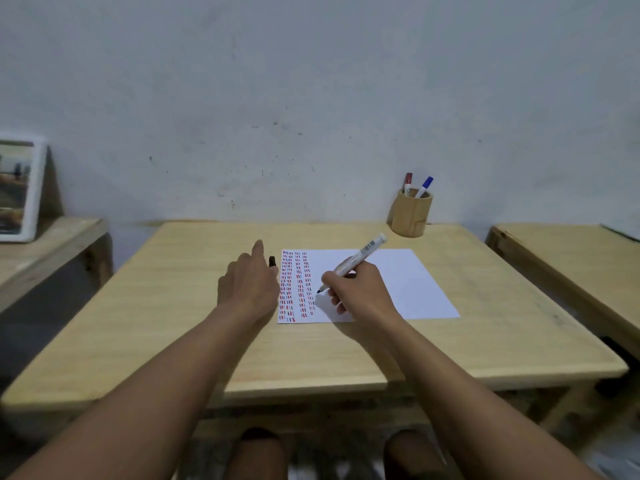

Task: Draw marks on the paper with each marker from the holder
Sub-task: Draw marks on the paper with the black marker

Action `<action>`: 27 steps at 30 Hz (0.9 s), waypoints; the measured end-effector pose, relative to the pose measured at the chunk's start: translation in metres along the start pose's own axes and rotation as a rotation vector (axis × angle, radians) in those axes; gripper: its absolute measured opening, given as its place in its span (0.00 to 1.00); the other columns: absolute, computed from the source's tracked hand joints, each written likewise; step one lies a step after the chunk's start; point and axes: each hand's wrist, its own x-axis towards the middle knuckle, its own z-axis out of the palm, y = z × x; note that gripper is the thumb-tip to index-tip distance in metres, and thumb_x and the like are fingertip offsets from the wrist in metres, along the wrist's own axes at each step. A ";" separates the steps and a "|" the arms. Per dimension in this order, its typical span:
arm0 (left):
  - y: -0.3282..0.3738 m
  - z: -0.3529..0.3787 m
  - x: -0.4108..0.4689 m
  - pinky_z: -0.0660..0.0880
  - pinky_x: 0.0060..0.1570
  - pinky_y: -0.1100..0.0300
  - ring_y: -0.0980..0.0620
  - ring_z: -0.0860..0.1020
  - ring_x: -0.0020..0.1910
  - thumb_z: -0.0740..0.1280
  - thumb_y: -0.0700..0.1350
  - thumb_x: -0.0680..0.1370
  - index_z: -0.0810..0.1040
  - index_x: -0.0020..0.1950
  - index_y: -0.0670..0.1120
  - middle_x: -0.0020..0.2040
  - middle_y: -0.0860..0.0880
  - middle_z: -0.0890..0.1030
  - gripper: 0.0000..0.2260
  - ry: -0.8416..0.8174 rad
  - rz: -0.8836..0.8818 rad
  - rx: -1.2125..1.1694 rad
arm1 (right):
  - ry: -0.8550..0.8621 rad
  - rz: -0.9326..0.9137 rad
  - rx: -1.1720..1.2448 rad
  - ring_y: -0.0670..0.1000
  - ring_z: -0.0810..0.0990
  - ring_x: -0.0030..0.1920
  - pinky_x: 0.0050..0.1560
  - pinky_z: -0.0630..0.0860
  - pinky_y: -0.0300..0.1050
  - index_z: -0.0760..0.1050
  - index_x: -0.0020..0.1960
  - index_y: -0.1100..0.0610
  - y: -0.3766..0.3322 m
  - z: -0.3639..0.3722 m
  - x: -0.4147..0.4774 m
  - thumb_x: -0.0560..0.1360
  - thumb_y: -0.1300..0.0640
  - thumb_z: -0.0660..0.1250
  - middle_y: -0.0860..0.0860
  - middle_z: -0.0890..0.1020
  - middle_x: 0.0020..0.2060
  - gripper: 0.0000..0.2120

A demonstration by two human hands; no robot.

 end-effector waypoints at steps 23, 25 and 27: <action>-0.021 0.015 -0.038 0.46 0.78 0.38 0.40 0.49 0.82 0.46 0.55 0.85 0.55 0.83 0.49 0.83 0.41 0.54 0.26 -0.170 0.073 0.275 | -0.020 -0.116 -0.310 0.44 0.82 0.34 0.29 0.74 0.36 0.77 0.42 0.59 0.007 0.013 -0.017 0.77 0.54 0.69 0.48 0.84 0.37 0.09; -0.021 0.015 -0.038 0.47 0.78 0.38 0.39 0.49 0.82 0.46 0.55 0.85 0.55 0.83 0.49 0.83 0.41 0.54 0.26 -0.171 0.074 0.272 | -0.030 -0.120 -0.304 0.43 0.80 0.33 0.26 0.70 0.31 0.76 0.41 0.56 0.006 0.012 -0.018 0.77 0.55 0.69 0.46 0.82 0.36 0.08; -0.021 0.015 -0.039 0.47 0.78 0.38 0.39 0.50 0.82 0.46 0.55 0.85 0.55 0.83 0.49 0.83 0.41 0.55 0.26 -0.166 0.078 0.267 | -0.040 -0.121 -0.306 0.43 0.79 0.31 0.25 0.69 0.30 0.75 0.40 0.56 0.005 0.011 -0.018 0.77 0.56 0.69 0.45 0.81 0.35 0.09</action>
